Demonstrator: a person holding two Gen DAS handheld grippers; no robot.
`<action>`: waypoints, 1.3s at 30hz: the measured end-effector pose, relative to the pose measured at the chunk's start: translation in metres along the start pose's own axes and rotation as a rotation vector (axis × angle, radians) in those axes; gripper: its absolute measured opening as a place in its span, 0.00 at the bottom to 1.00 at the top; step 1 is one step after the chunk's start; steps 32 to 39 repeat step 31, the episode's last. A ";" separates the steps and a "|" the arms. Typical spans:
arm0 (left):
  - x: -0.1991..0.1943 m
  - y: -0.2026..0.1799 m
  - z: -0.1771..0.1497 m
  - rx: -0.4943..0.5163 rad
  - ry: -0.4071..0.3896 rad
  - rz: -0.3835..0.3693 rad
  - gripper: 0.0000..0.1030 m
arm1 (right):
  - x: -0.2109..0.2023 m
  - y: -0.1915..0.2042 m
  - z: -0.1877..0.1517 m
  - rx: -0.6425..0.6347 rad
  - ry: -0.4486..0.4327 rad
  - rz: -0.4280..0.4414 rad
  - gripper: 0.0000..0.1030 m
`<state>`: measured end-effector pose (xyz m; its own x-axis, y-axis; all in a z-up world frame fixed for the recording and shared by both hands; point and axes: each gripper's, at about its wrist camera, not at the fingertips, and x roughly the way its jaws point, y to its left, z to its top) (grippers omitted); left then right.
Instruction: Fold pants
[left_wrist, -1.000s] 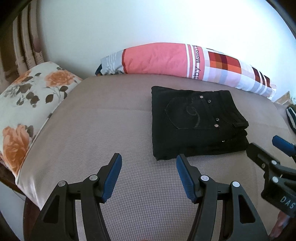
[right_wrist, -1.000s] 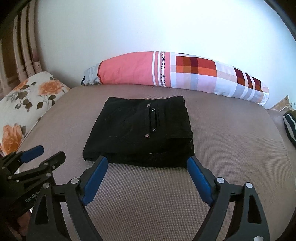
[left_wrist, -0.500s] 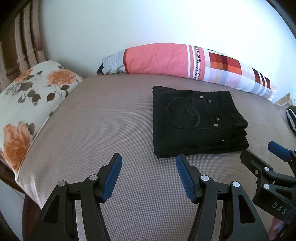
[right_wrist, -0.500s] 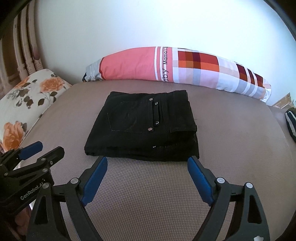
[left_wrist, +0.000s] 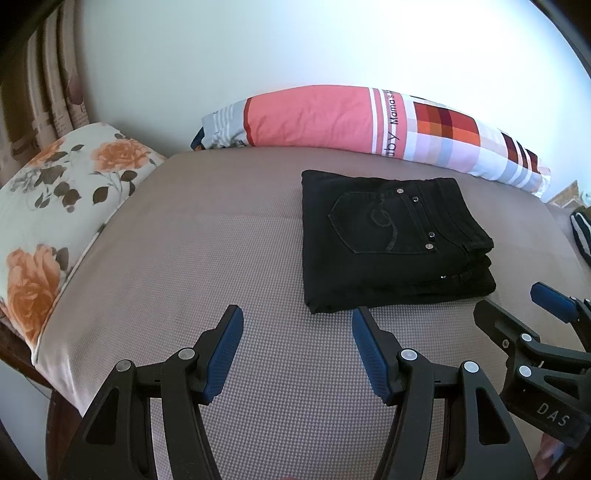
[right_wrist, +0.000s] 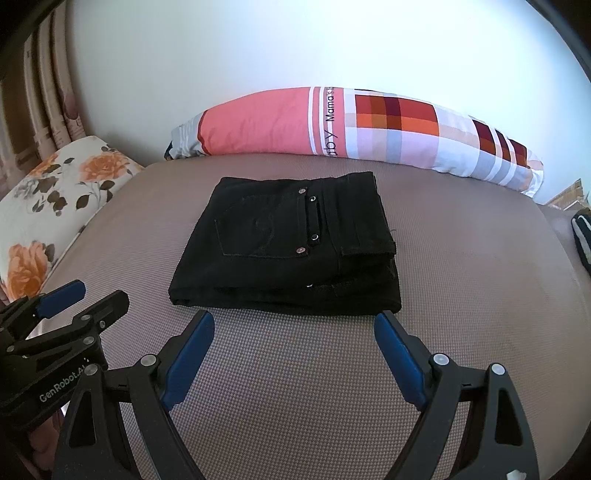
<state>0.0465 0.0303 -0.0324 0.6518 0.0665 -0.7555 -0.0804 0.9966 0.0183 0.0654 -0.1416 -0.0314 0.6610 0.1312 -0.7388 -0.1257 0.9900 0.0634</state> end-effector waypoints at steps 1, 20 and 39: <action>0.000 0.000 0.000 -0.001 -0.001 -0.003 0.60 | 0.000 0.000 0.000 0.000 0.001 -0.002 0.84; 0.004 -0.004 -0.001 0.025 -0.003 0.005 0.60 | 0.003 -0.002 -0.004 0.011 0.015 -0.001 0.85; 0.005 -0.004 -0.003 0.029 0.003 -0.009 0.60 | 0.006 -0.004 -0.003 0.012 0.020 -0.005 0.85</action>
